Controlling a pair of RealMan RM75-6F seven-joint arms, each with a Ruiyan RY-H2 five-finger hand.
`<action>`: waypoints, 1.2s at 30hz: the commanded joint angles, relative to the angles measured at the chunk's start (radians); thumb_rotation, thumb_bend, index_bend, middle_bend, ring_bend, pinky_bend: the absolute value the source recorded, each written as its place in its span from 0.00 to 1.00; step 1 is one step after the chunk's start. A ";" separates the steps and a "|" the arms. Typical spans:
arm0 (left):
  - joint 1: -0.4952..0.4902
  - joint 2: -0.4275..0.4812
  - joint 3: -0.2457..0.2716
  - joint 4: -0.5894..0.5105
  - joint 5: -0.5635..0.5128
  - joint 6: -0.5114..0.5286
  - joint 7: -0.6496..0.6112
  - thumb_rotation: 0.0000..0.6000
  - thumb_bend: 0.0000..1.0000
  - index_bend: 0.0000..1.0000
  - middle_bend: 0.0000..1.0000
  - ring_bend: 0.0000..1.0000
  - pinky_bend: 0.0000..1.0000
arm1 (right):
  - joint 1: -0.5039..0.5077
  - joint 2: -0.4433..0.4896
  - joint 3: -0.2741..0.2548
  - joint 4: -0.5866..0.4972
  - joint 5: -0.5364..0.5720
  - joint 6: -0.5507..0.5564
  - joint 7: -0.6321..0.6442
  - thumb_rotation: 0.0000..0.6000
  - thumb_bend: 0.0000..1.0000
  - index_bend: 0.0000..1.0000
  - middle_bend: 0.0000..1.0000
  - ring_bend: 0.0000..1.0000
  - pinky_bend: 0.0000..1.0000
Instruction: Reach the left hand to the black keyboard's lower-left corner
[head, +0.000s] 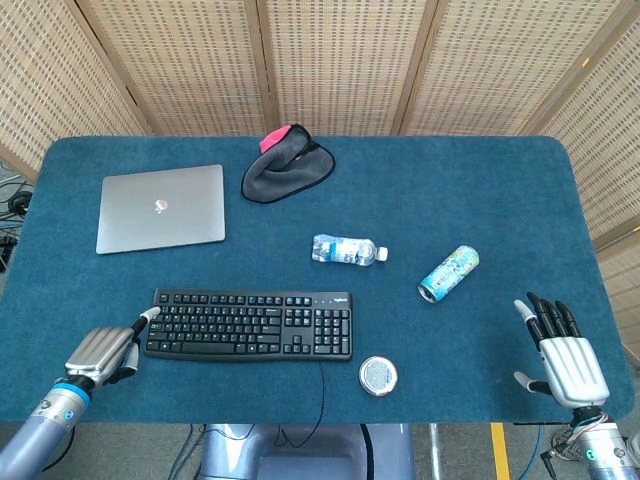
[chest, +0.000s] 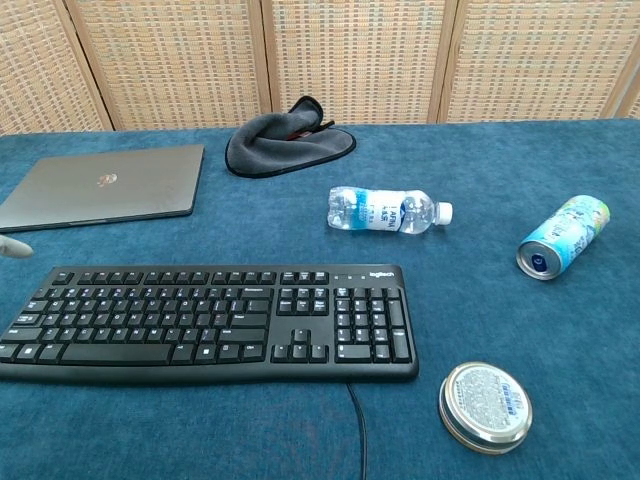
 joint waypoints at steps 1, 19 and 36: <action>-0.082 0.015 0.010 -0.017 -0.110 -0.047 0.059 1.00 0.87 0.00 0.67 0.64 0.39 | 0.000 0.000 0.000 0.001 0.001 -0.001 0.002 1.00 0.02 0.00 0.00 0.00 0.00; -0.332 -0.091 0.083 0.028 -0.488 -0.042 0.199 1.00 0.88 0.00 0.67 0.64 0.39 | -0.001 0.008 0.005 0.006 0.002 0.006 0.029 1.00 0.02 0.00 0.00 0.00 0.00; -0.419 -0.134 0.131 0.048 -0.567 -0.029 0.192 1.00 0.88 0.00 0.67 0.64 0.39 | -0.003 0.010 0.005 0.008 -0.002 0.010 0.039 1.00 0.02 0.00 0.00 0.00 0.00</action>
